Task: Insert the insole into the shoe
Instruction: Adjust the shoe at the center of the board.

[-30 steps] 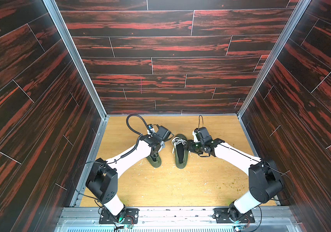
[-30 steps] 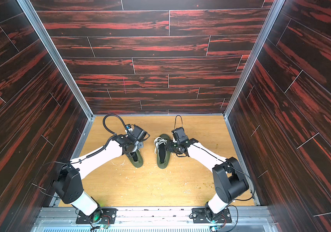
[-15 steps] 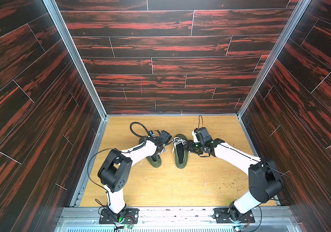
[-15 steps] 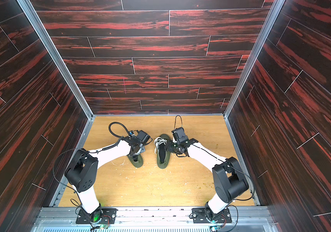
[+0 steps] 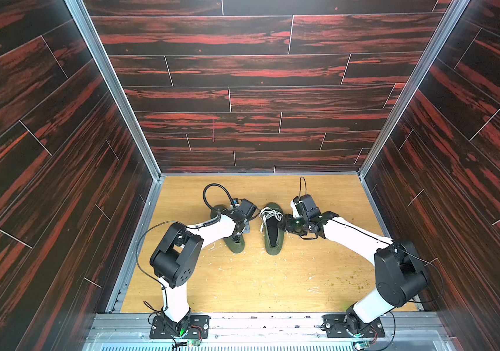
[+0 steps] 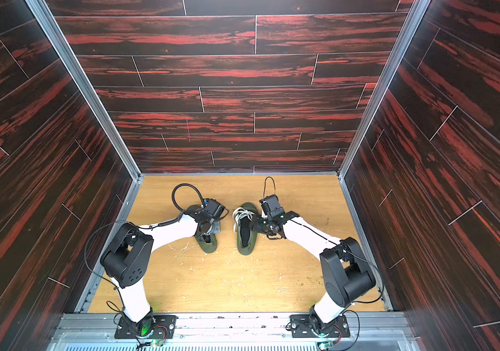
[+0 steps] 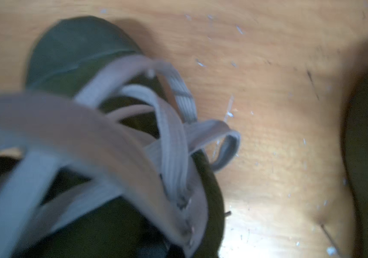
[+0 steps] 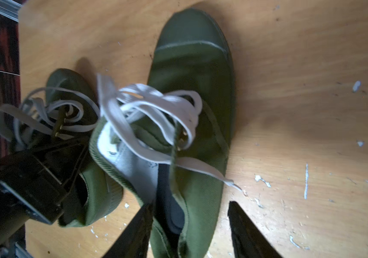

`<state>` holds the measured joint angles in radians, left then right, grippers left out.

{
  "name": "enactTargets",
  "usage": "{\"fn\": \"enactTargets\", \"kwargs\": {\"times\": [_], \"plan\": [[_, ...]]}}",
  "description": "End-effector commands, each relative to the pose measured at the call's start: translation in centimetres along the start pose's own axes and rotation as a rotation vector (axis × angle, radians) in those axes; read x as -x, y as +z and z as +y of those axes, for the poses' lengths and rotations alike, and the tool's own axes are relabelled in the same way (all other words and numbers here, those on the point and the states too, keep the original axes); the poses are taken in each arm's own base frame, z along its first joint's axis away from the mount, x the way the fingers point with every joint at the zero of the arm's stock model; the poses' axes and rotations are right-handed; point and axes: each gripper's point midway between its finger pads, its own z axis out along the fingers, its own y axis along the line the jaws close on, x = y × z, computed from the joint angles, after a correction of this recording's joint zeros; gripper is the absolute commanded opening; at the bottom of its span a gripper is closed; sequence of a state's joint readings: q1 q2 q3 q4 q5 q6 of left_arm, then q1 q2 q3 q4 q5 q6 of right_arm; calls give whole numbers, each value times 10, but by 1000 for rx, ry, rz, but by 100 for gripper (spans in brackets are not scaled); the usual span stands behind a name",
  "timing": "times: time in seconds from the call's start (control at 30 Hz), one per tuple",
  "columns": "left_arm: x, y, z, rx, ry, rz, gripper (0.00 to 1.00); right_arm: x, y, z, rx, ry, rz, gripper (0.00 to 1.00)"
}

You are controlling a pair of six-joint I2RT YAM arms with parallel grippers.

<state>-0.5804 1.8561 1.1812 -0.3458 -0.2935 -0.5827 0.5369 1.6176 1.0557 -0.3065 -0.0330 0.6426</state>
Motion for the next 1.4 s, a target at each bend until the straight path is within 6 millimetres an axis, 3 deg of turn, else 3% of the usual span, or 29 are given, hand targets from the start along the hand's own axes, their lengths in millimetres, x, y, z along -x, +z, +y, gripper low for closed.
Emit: {"fn": "enactTargets", "kwargs": {"times": [0.0,0.13,0.23,0.27,0.43,0.57,0.7,0.8,0.93,1.3,1.33,1.37], "plan": [[-11,-15,-24,-166,160,22,4,-2,-2,-8,-22,1,-2,58],[-17,-23,-32,-227,269,20,1,-2,-4,-9,-27,4,-4,58],[-26,-21,-24,-206,307,40,0,-3,-4,-10,-29,7,-3,58],[-21,-33,-27,-235,308,13,0,-3,-4,-10,-28,7,-1,58],[-27,-49,-36,-343,362,-15,0,-2,-2,-8,-23,12,3,58],[-37,-49,-45,-415,396,-12,0,0,0,-7,-20,14,1,58],[-28,-32,-24,-243,345,33,2,0,1,-5,-14,12,6,58],[-22,-31,-22,-215,302,28,19,1,-1,-3,-13,-1,9,58],[-6,-48,-29,-259,228,-33,38,5,-12,-1,-15,-39,-12,63],[58,-131,-23,-267,96,-176,55,39,-53,-6,-8,-95,-111,69],[69,-138,-17,-253,66,-208,82,43,-56,-10,-10,-102,-129,97],[80,-142,-8,-225,36,-240,100,47,-59,-13,-8,-116,-154,98]]}}
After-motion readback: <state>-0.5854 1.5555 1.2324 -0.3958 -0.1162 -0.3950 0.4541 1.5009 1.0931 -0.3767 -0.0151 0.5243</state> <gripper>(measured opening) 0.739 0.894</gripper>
